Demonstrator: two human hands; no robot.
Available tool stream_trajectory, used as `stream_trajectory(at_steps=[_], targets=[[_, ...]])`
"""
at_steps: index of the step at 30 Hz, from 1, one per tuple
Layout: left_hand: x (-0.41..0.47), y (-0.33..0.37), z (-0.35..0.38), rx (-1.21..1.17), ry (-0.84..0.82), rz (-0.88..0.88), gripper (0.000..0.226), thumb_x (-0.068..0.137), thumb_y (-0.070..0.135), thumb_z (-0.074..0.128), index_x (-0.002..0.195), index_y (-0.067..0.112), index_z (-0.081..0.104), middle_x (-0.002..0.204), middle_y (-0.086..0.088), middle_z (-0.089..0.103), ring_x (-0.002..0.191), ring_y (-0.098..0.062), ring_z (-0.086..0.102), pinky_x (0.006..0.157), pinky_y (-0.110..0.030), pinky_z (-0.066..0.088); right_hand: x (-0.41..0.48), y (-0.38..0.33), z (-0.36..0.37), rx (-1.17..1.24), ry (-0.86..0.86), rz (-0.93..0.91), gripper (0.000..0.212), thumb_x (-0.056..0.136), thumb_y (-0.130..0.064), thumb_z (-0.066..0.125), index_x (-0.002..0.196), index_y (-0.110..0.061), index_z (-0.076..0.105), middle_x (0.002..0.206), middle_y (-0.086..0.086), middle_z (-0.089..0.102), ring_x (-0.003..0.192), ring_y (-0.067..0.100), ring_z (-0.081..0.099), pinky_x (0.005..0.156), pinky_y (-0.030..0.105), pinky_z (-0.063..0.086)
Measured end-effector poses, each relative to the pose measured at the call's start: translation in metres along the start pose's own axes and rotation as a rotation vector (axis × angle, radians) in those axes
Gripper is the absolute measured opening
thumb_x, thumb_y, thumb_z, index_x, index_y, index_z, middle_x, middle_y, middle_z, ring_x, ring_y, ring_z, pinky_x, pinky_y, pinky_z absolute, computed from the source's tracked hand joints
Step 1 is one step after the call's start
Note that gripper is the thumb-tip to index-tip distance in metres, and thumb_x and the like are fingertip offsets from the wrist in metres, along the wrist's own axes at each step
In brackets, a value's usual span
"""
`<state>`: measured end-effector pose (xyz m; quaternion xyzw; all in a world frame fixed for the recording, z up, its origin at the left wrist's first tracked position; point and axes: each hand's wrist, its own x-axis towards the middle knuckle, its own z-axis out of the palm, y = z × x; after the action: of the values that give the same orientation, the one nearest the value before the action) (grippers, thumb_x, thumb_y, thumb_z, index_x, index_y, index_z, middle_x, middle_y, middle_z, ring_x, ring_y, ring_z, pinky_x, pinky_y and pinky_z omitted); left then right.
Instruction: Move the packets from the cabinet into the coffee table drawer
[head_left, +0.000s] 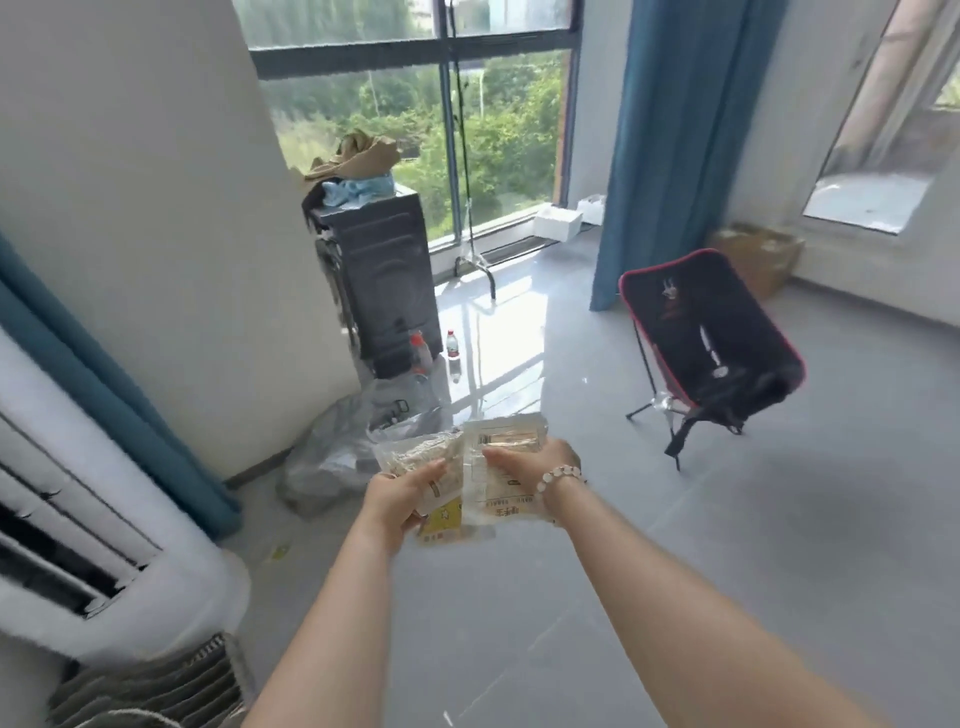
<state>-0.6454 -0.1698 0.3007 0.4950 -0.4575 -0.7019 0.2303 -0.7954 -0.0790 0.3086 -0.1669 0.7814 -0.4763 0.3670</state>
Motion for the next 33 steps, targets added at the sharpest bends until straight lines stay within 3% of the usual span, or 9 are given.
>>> stream_trajectory(at_steps=[3, 7, 11, 14, 19, 22, 26, 30, 33], targets=[[0.004, 0.002, 0.085, 0.101, -0.141, 0.023, 0.016, 0.079, 0.014, 0.075, 0.090, 0.007, 0.065, 0.098, -0.019, 0.068, 0.088, -0.033, 0.065, 0.086, -0.045, 0.051, 0.007, 0.016, -0.080, 0.110, 0.131, 0.022, 0.054, 0.062, -0.043, 0.084, 0.103, -0.012, 0.068, 0.098, 0.005, 0.072, 0.085, 0.021, 0.070, 0.078, 0.035, 0.059], [0.003, -0.010, 0.187, 0.209, -0.325, -0.003, 0.019, 0.078, 0.015, 0.076, 0.091, 0.008, 0.064, 0.099, -0.018, 0.067, 0.089, -0.031, 0.064, 0.091, -0.044, 0.049, 0.001, 0.051, -0.175, 0.229, 0.301, 0.084, 0.061, 0.064, -0.041, 0.084, 0.112, -0.009, 0.065, 0.105, 0.006, 0.070, 0.081, 0.018, 0.070, 0.074, 0.030, 0.059], [-0.015, -0.034, 0.279, 0.320, -0.508, -0.043, 0.021, 0.082, 0.012, 0.072, 0.101, 0.008, 0.066, 0.093, -0.010, 0.070, 0.084, -0.025, 0.067, 0.077, -0.038, 0.055, -0.024, 0.086, -0.253, 0.313, 0.469, 0.146, 0.052, 0.070, -0.037, 0.082, 0.110, -0.009, 0.064, 0.105, 0.005, 0.070, 0.067, 0.012, 0.063, 0.049, 0.016, 0.048], [-0.033, -0.052, 0.344, 0.409, -0.659, -0.047, 0.025, 0.081, 0.012, 0.072, 0.105, 0.006, 0.065, 0.098, -0.011, 0.071, 0.092, -0.027, 0.067, 0.082, -0.040, 0.056, -0.048, 0.112, -0.305, 0.378, 0.605, 0.189, 0.059, 0.070, -0.041, 0.081, 0.115, -0.007, 0.062, 0.114, 0.006, 0.067, 0.079, 0.015, 0.062, 0.066, 0.020, 0.050], [-0.071, -0.091, 0.436, 0.535, -0.880, -0.089, 0.028, 0.080, 0.013, 0.073, 0.106, 0.005, 0.064, 0.094, -0.010, 0.067, 0.082, -0.024, 0.065, 0.057, -0.027, 0.049, -0.083, 0.161, -0.373, 0.456, 0.827, 0.273, 0.080, 0.060, -0.054, 0.082, 0.122, -0.009, 0.059, 0.121, 0.004, 0.063, 0.100, 0.020, 0.064, 0.076, 0.026, 0.052], [-0.091, -0.111, 0.488, 0.627, -0.990, -0.113, 0.029, 0.080, 0.013, 0.073, 0.106, 0.003, 0.064, 0.094, -0.011, 0.068, 0.080, -0.024, 0.065, 0.060, -0.029, 0.050, -0.103, 0.182, -0.406, 0.539, 0.939, 0.312, 0.077, 0.060, -0.054, 0.082, 0.120, -0.010, 0.061, 0.121, 0.004, 0.063, 0.096, 0.018, 0.062, 0.079, 0.026, 0.049], [-0.114, -0.130, 0.554, 0.739, -1.099, -0.098, 0.027, 0.080, 0.013, 0.073, 0.103, 0.004, 0.064, 0.098, -0.011, 0.069, 0.083, -0.024, 0.065, 0.068, -0.030, 0.051, -0.122, 0.200, -0.445, 0.627, 1.098, 0.352, 0.073, 0.070, -0.046, 0.079, 0.127, -0.007, 0.055, 0.129, 0.007, 0.058, 0.113, 0.024, 0.057, 0.083, 0.027, 0.043], [-0.132, -0.149, 0.612, 0.836, -1.218, -0.082, 0.017, 0.082, 0.014, 0.071, 0.096, 0.007, 0.063, 0.090, -0.007, 0.067, 0.077, -0.020, 0.063, 0.067, -0.028, 0.049, -0.124, 0.217, -0.479, 0.704, 1.212, 0.366, 0.056, 0.069, -0.045, 0.079, 0.113, -0.013, 0.065, 0.114, 0.004, 0.067, 0.085, 0.016, 0.056, 0.071, 0.022, 0.042], [-0.144, -0.167, 0.649, 0.911, -1.285, -0.089, 0.014, 0.081, 0.014, 0.072, 0.090, 0.009, 0.062, 0.088, -0.006, 0.066, 0.078, -0.020, 0.063, 0.078, -0.033, 0.052, -0.128, 0.230, -0.497, 0.763, 1.318, 0.408, 0.061, 0.070, -0.045, 0.080, 0.116, -0.010, 0.063, 0.113, 0.004, 0.065, 0.099, 0.020, 0.060, 0.074, 0.022, 0.042]])
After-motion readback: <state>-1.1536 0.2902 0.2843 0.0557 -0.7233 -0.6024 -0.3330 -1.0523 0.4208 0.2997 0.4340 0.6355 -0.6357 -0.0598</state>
